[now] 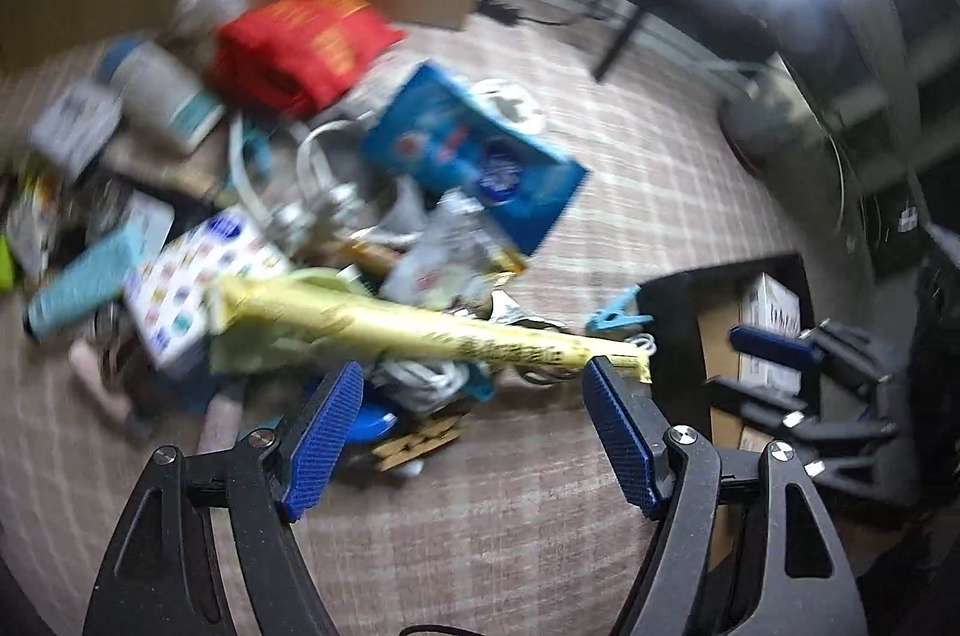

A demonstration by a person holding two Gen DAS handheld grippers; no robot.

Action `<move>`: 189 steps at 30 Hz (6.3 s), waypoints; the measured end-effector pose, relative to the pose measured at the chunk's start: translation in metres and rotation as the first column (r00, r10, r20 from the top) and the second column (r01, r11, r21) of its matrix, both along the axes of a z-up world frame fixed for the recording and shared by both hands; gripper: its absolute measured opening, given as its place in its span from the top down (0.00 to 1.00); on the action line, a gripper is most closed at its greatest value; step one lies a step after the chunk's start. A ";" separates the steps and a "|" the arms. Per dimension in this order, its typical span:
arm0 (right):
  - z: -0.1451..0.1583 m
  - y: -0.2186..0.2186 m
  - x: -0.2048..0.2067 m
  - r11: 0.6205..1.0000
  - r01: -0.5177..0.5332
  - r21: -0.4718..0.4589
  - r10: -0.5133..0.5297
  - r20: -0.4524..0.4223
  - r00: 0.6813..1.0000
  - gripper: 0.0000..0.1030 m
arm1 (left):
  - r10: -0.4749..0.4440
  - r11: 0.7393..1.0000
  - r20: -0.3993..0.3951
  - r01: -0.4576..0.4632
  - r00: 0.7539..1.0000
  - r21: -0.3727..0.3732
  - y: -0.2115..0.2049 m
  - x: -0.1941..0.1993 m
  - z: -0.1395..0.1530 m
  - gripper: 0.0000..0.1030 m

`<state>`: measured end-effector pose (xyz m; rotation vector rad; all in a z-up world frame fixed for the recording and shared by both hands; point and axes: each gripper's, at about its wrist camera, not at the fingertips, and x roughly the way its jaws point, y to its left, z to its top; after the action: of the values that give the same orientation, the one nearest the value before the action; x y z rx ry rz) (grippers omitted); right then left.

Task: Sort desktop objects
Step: 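Move the right gripper back to the pile toward the yellow straw packet, then grasp the long yellow straw packet with the right gripper and lift, then carry the yellow packet with the right gripper and drop it into the tray, then return the right gripper to the pile toward the white coiled cable, then grasp the white coiled cable with the right gripper while the left gripper grasps a blue clothespin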

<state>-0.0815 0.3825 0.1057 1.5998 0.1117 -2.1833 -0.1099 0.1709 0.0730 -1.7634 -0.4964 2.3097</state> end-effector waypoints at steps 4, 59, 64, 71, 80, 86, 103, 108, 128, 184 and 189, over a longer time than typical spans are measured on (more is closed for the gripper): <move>-0.017 -0.029 -0.010 0.994 -0.108 0.030 0.107 0.021 0.994 0.55 | 0.092 0.996 0.024 -0.092 0.995 0.010 -0.021 0.002 -0.009 0.29; 0.000 0.012 0.110 0.991 0.117 -0.059 -0.115 0.042 0.992 0.88 | -0.145 0.976 -0.005 0.144 0.989 0.160 0.108 0.014 0.009 0.78; 0.007 0.064 0.140 0.966 0.257 -0.029 -0.255 0.043 0.966 0.88 | -0.255 0.956 -0.022 0.255 0.967 0.145 0.160 0.023 0.013 0.78; 0.009 0.119 0.164 0.920 0.393 0.008 -0.393 0.037 0.919 0.88 | -0.311 0.942 -0.028 0.312 0.950 0.127 0.186 0.035 0.014 0.78; 0.009 0.119 0.158 0.898 0.438 0.038 -0.438 -0.011 0.899 0.66 | -0.257 0.960 -0.048 0.260 0.965 0.102 0.162 0.039 0.018 0.63; 0.020 0.100 0.144 0.918 0.396 0.010 -0.395 -0.040 0.918 0.66 | -0.158 0.982 -0.042 0.162 0.986 0.093 0.122 0.033 0.016 0.63; 0.010 -0.060 0.008 0.973 0.149 -0.174 -0.139 0.070 0.988 0.68 | 0.137 0.990 0.027 -0.138 0.990 0.035 -0.053 0.007 -0.014 0.63; -0.006 -0.102 -0.037 0.981 0.129 -0.146 -0.115 0.101 0.988 0.71 | 0.177 0.983 0.028 -0.178 0.984 0.040 -0.067 -0.006 -0.023 0.63; -0.050 -0.132 -0.011 0.983 -0.167 0.079 0.161 0.078 0.984 0.76 | 0.101 0.989 0.097 -0.111 0.990 0.094 -0.045 0.009 -0.066 0.66; -0.076 -0.115 0.064 0.988 -0.110 -0.107 0.131 0.212 0.969 0.82 | 0.272 0.960 0.065 -0.275 0.960 0.053 -0.068 0.096 -0.081 0.85; -0.076 -0.113 0.071 0.990 -0.075 -0.121 0.098 0.196 0.976 0.82 | 0.274 0.959 0.059 -0.277 0.960 0.056 -0.051 0.081 -0.074 0.58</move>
<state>-0.0106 0.2696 0.0301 1.7074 -0.0025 -1.9151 -0.0287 0.1201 -0.0008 -1.8271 -0.8666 2.3994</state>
